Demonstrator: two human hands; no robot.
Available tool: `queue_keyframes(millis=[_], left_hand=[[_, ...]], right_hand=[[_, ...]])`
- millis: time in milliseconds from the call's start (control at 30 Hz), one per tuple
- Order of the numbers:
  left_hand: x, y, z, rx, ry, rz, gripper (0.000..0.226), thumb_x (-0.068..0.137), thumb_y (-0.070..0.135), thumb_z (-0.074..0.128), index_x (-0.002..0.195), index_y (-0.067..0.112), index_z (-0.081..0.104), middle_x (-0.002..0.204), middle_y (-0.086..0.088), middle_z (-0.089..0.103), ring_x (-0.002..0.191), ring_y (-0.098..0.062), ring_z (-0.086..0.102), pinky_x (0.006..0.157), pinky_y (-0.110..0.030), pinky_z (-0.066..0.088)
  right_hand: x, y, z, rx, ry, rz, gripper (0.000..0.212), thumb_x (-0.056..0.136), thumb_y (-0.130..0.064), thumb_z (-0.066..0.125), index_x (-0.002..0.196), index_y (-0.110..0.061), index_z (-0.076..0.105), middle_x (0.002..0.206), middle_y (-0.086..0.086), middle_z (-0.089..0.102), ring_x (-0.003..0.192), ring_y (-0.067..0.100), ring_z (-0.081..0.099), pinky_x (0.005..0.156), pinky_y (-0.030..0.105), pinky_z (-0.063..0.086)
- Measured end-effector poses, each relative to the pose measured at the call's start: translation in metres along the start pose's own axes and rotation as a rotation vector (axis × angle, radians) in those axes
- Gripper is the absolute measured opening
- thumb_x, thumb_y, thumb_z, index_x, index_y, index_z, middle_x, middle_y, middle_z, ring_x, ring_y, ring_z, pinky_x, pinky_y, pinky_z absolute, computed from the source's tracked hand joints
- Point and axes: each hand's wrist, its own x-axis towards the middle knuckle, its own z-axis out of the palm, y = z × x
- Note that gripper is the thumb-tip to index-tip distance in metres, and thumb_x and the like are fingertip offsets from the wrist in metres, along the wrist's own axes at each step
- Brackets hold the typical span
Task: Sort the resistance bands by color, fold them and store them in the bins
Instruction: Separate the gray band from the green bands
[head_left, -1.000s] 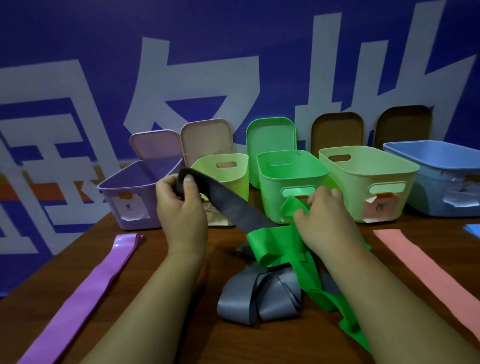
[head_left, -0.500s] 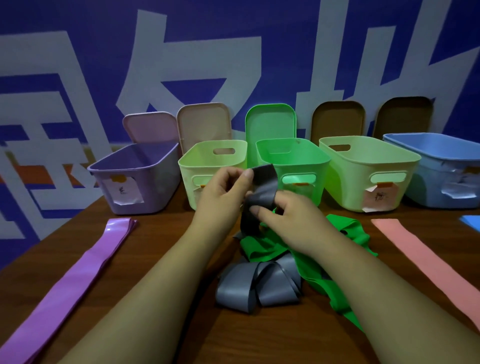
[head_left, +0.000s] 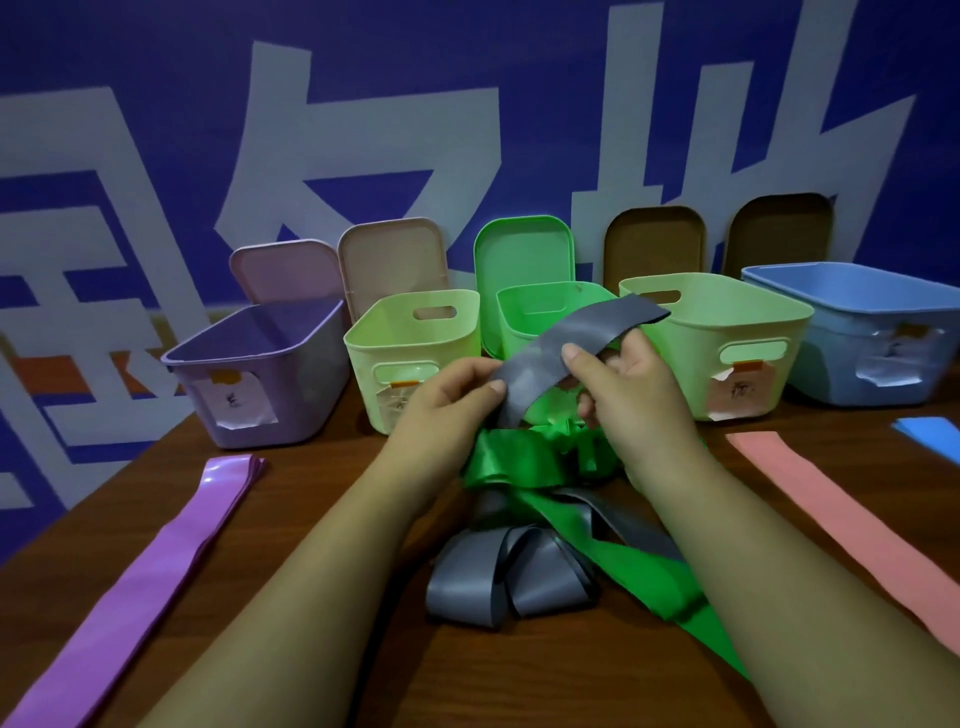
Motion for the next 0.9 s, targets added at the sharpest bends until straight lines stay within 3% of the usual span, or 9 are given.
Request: queue_keyframes(millis=[167, 267, 333, 400, 467, 633, 700, 800, 900], left_hand=[[0.001, 0.005, -0.011, -0.113, -0.084, -0.038, 0.023, 0.099, 0.002, 0.063, 0.119, 0.005, 0.074, 0.116, -0.024, 0.075, 0.102, -0.031, 0.069, 0.097, -0.045, 0.055], [0.002, 0.001, -0.018, -0.049, -0.234, -0.055, 0.062, 0.075, -0.007, 0.062, 0.134, 0.013, 0.068, 0.112, -0.009, 0.073, 0.097, -0.025, 0.07, 0.081, -0.034, 0.058], [0.001, -0.004, -0.02, 0.149, -0.245, -0.077, 0.069, 0.07, -0.002, 0.061, 0.134, 0.024, 0.067, 0.113, 0.001, 0.074, 0.098, -0.024, 0.072, 0.08, -0.036, 0.062], [0.001, -0.008, -0.022, 0.302, -0.252, -0.13, 0.058, 0.072, 0.011, 0.067, 0.126, 0.034, 0.071, 0.117, 0.005, 0.076, 0.105, -0.027, 0.075, 0.092, -0.047, 0.063], [0.0, -0.008, -0.025, 0.332, -0.254, -0.205, 0.043, 0.073, 0.024, 0.071, 0.115, 0.034, 0.075, 0.112, 0.002, 0.079, 0.103, -0.024, 0.076, 0.096, -0.046, 0.061], [-0.005, 0.004, -0.03, 0.467, -0.147, -0.255, 0.014, 0.089, 0.042, 0.076, 0.099, 0.032, 0.078, 0.083, 0.011, 0.074, 0.078, -0.01, 0.068, 0.063, -0.024, 0.049], [-0.006, 0.005, -0.027, 0.55, -0.071, -0.251, 0.015, 0.091, 0.045, 0.076, 0.098, 0.032, 0.078, 0.081, 0.008, 0.072, 0.071, -0.009, 0.065, 0.056, -0.023, 0.048], [-0.011, 0.005, -0.011, 0.234, -0.13, -0.284, 0.028, 0.096, 0.028, 0.078, 0.121, 0.018, 0.071, 0.109, -0.009, 0.074, 0.091, -0.02, 0.075, 0.073, -0.033, 0.064], [-0.015, 0.005, -0.001, -0.136, -0.321, -0.307, 0.047, 0.099, 0.017, 0.074, 0.142, 0.009, 0.057, 0.128, -0.016, 0.072, 0.117, -0.032, 0.073, 0.101, -0.039, 0.061]], right_hand=[[0.003, 0.0, -0.004, 0.09, 0.007, 0.048, 0.019, 0.102, -0.02, 0.07, 0.12, -0.018, 0.064, 0.081, 0.003, 0.063, 0.056, 0.017, 0.057, 0.056, 0.035, 0.047], [0.002, -0.001, -0.006, 0.109, 0.033, 0.02, 0.021, 0.1, -0.011, 0.068, 0.118, -0.022, 0.064, 0.081, 0.008, 0.064, 0.055, 0.017, 0.056, 0.053, 0.035, 0.049], [0.002, -0.003, -0.007, 0.121, 0.069, -0.011, 0.023, 0.1, -0.007, 0.066, 0.116, -0.023, 0.062, 0.078, 0.011, 0.063, 0.055, 0.017, 0.057, 0.057, 0.037, 0.053], [0.002, -0.005, -0.007, 0.122, 0.097, -0.049, 0.03, 0.101, -0.006, 0.065, 0.12, -0.028, 0.06, 0.073, 0.008, 0.064, 0.056, 0.017, 0.058, 0.064, 0.043, 0.056], [0.001, -0.005, -0.007, 0.126, 0.135, -0.062, 0.037, 0.102, -0.006, 0.064, 0.128, -0.032, 0.057, 0.069, 0.002, 0.065, 0.057, 0.016, 0.061, 0.07, 0.046, 0.06], [0.003, -0.012, -0.013, 0.276, 0.264, -0.023, 0.042, 0.105, -0.004, 0.059, 0.141, -0.024, 0.051, 0.08, 0.01, 0.066, 0.061, 0.013, 0.069, 0.071, 0.036, 0.065], [0.002, -0.014, -0.015, 0.284, 0.283, -0.028, 0.043, 0.106, -0.004, 0.057, 0.144, -0.024, 0.049, 0.091, 0.017, 0.065, 0.064, 0.014, 0.072, 0.074, 0.037, 0.067], [-0.002, -0.018, -0.014, 0.262, 0.281, -0.052, 0.042, 0.108, -0.007, 0.057, 0.139, -0.035, 0.053, 0.111, 0.016, 0.072, 0.076, 0.021, 0.079, 0.079, 0.041, 0.067], [-0.005, -0.025, -0.016, 0.309, 0.275, -0.057, 0.043, 0.109, -0.006, 0.056, 0.132, -0.041, 0.057, 0.122, 0.005, 0.072, 0.083, 0.026, 0.081, 0.081, 0.039, 0.067]])
